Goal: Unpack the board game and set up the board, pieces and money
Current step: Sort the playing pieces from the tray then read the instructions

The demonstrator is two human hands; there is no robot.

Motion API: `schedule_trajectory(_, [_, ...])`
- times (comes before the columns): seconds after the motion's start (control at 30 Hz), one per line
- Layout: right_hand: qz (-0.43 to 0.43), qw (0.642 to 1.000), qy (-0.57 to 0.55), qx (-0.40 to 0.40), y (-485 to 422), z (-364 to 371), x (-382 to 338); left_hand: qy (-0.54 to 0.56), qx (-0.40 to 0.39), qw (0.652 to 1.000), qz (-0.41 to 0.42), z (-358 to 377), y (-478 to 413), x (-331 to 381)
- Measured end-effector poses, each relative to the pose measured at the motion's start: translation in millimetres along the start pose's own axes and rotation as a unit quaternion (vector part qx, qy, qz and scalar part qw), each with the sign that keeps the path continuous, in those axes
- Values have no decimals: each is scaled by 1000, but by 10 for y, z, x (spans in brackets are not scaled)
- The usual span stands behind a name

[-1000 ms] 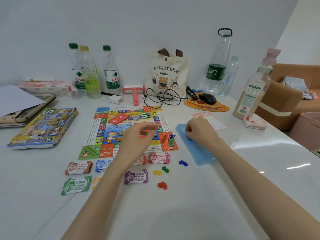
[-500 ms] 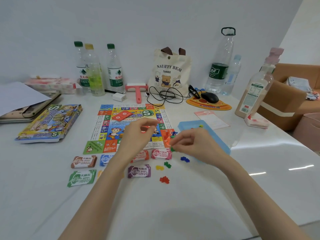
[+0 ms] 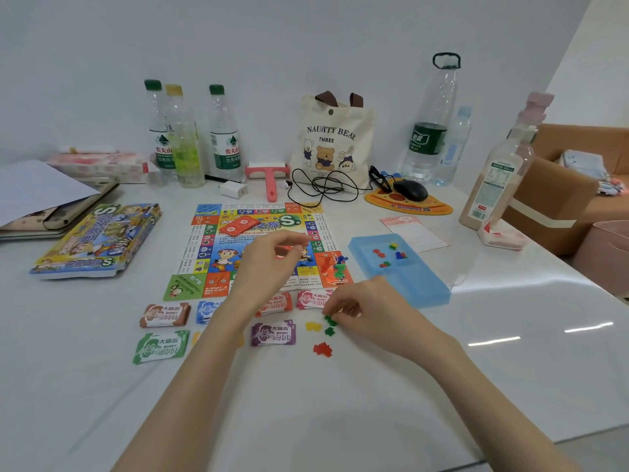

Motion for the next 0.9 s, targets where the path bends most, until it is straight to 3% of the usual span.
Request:
schedule_trajectory(0.4, [13, 996, 67, -64, 13, -11, -4, -1, 1, 1000, 4, -3, 4, 7])
schedule_trajectory(0.9, [31, 998, 41, -39, 30, -13, 37, -6, -3, 1000, 9, 18, -5, 3])
Point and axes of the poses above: each hand's wrist, its own y-axis away from the middle knuckle, its own z-axis out of the palm, x = y × z, the point moved 6 cm from there along -y, towards the middle knuckle, and after that the axes turned 8 degrees about x, right-handed, at the moved point
